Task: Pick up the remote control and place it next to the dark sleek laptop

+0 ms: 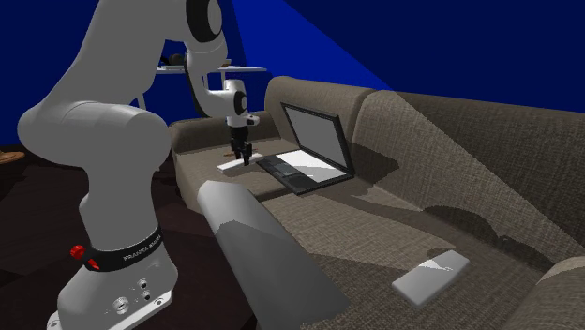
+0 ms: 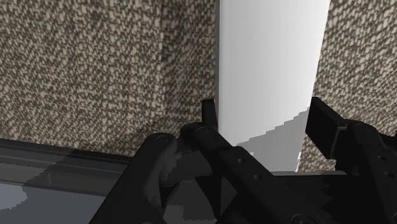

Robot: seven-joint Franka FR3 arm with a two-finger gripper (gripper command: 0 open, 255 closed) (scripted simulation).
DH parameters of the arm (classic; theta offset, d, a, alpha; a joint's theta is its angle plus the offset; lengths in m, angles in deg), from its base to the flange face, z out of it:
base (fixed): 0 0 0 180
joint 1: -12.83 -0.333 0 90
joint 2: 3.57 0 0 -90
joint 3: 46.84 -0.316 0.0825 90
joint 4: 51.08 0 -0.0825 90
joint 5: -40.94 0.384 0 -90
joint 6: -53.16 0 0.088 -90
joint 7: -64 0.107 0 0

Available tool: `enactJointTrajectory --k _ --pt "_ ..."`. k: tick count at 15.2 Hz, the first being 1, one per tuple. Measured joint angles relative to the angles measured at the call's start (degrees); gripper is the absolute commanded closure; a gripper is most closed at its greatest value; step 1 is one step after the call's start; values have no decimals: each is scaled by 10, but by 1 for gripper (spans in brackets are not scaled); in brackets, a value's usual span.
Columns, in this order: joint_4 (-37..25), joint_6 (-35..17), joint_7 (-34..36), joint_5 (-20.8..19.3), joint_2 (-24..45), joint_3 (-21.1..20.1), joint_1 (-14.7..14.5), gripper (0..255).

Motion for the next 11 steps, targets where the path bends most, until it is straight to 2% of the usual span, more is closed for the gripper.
enactJointTrajectory --k 3,4,11 --pt "0 -1 0 0 0 0 0 255" --pt "0 -1 0 0 0 0 0 0" --pt "2 5 -1 1 -6 -1 1 0"
